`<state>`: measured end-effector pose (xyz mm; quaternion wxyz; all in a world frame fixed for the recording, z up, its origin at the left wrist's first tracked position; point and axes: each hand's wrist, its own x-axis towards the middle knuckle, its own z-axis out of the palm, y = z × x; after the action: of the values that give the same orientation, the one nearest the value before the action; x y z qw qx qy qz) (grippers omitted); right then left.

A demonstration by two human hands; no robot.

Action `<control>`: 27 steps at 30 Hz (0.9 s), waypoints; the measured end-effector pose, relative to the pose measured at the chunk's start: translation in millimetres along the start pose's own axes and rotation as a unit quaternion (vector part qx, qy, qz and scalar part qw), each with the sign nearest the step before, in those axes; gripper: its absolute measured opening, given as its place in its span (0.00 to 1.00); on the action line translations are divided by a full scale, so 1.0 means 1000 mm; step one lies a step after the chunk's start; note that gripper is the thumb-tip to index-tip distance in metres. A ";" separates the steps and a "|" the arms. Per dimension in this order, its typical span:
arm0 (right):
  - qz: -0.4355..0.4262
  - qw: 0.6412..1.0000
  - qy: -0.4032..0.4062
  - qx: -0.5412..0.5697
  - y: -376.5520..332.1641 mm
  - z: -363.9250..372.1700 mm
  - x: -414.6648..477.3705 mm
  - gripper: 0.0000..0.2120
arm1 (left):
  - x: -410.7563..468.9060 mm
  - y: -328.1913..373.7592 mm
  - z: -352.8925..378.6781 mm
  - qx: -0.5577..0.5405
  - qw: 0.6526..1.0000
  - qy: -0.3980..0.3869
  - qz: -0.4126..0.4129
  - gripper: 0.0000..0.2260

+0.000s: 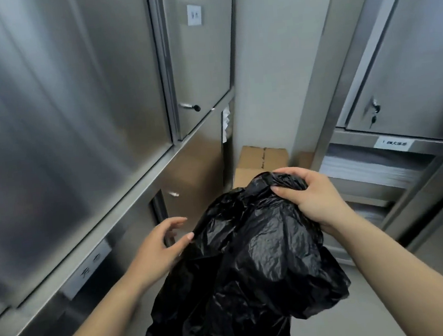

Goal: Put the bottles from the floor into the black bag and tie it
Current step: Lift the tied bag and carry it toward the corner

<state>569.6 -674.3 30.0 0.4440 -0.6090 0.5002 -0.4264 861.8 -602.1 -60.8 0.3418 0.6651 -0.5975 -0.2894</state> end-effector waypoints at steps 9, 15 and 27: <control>-0.022 0.996 -0.046 -0.071 0.009 -0.040 0.122 0.11 | 0.131 0.031 0.055 -0.090 0.995 -0.028 -0.021 0.13; -0.020 0.995 -0.020 -0.098 0.009 -0.063 0.180 0.11 | 0.210 0.055 0.067 -0.152 0.987 -0.043 -0.010 0.12; -0.033 0.986 0.086 -0.137 -0.019 -0.113 0.252 0.13 | 0.323 0.062 0.091 -0.141 0.974 -0.162 0.071 0.22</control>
<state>499.4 -933.6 95.0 0.2971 -0.6414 0.5698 -0.4191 790.7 -935.8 -58.1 0.3503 0.5104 -0.6439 -0.4496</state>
